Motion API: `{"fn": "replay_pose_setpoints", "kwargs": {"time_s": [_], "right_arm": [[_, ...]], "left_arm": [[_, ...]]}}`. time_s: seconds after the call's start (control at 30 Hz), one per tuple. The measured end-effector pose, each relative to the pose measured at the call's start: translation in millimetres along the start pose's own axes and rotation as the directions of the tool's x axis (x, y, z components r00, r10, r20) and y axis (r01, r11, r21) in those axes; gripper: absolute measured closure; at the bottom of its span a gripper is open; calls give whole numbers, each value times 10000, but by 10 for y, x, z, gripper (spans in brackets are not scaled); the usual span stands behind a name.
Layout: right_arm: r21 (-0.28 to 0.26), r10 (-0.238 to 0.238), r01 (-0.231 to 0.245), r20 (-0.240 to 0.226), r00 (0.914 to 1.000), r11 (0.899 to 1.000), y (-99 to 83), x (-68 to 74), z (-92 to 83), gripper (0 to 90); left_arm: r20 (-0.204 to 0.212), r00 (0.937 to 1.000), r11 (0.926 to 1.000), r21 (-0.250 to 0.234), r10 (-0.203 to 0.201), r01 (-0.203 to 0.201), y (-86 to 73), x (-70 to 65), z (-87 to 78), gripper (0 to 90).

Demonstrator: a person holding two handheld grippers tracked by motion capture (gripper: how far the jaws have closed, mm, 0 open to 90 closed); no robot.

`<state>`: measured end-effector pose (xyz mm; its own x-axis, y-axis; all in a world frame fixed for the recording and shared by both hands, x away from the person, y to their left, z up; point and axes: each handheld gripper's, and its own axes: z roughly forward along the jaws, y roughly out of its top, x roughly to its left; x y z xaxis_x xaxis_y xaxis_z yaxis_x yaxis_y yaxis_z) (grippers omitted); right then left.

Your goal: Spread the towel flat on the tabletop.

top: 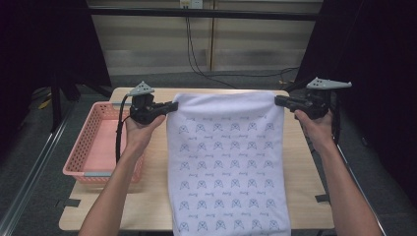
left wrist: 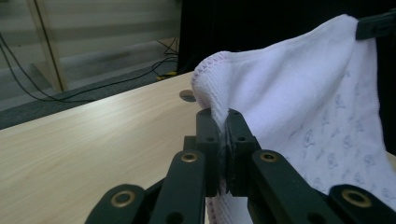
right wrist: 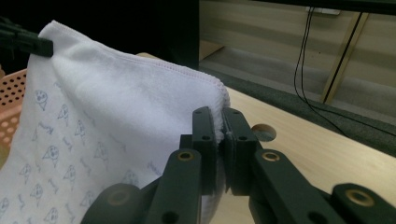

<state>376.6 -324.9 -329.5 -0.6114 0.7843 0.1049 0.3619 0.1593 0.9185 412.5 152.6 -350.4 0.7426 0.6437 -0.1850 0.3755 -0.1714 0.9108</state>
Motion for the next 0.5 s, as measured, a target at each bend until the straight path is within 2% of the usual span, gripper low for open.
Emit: {"fn": "replay_pose_setpoints", "kwargs": {"time_s": [0.07,0.17,0.23,0.37,0.43,0.5], "right_arm": [[-83,-41,42,137,9999,10000,48,-41,33,851],[-25,102,-101,288,9995,9999,90,-115,117,852],[60,105,-107,434,9990,9999,122,-159,160,852],[-283,239,-224,536,9983,9993,256,-251,167,856],[-349,143,-125,511,9986,9993,300,-256,160,857],[-223,103,-91,527,9986,9997,259,-244,162,857]], "left_arm": [[-115,9999,9999,79,66,-65,61,30,43,867],[-164,9999,9999,-125,11,-13,158,68,88,866],[-162,9998,9998,-111,139,-141,232,79,108,866],[-211,9997,9986,-522,113,-124,368,90,122,866],[-339,9994,9992,-381,74,-87,340,69,167,866],[-112,9999,9996,-285,43,-46,239,41,209,866]]}}
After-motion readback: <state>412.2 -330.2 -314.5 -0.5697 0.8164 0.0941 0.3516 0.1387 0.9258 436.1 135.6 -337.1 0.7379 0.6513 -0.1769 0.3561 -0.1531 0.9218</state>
